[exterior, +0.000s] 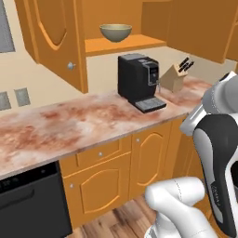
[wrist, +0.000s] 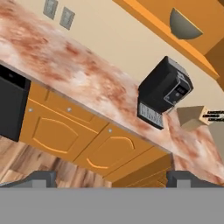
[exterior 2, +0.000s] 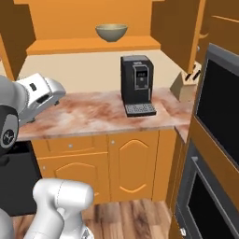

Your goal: Move the bowls from the cabinet to the plates on the dining table.

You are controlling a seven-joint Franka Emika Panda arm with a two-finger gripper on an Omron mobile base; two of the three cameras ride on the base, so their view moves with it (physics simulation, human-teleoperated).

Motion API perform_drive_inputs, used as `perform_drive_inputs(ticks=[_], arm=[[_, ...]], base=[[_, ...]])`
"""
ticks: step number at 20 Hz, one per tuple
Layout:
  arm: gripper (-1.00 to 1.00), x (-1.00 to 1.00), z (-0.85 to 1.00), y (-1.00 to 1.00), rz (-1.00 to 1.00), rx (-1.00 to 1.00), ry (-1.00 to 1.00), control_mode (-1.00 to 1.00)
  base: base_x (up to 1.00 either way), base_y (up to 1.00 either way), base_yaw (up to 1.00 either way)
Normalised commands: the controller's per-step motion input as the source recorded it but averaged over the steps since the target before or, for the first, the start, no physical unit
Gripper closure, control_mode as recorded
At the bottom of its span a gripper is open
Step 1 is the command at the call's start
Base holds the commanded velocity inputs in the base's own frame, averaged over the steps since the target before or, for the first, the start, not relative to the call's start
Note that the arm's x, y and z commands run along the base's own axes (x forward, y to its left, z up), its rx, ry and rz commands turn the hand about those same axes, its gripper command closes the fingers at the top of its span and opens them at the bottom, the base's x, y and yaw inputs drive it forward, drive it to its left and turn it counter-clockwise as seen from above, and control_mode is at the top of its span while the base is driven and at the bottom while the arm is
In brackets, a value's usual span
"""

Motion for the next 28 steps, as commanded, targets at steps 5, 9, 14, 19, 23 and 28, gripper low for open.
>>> perform_drive_inputs(ticks=[5, 9, 14, 19, 23, 28], arm=[[-1.0, 0.0, 0.0, 0.0, 0.0, 0.0, 0.0, 1.0], [-1.0, 0.0, 0.0, 0.0, 0.0, 0.0, 0.0, 1.0], [-1.0, 0.0, 0.0, 0.0, 0.0, 0.0, 0.0, 1.0], [-1.0, 0.0, 0.0, 0.0, 0.0, 0.0, 0.0, 1.0], [-1.0, 0.0, 0.0, 0.0, 0.0, 0.0, 0.0, 1.0], [-1.0, 0.0, 0.0, 0.0, 0.0, 0.0, 0.0, 1.0]], base=[[0.31, -0.44, 0.32], [0.29, -0.49, 0.3], [0.36, -0.41, 0.27], [0.57, -0.28, 0.23], [0.66, -0.3, 0.21], [0.49, -0.47, 0.18]])
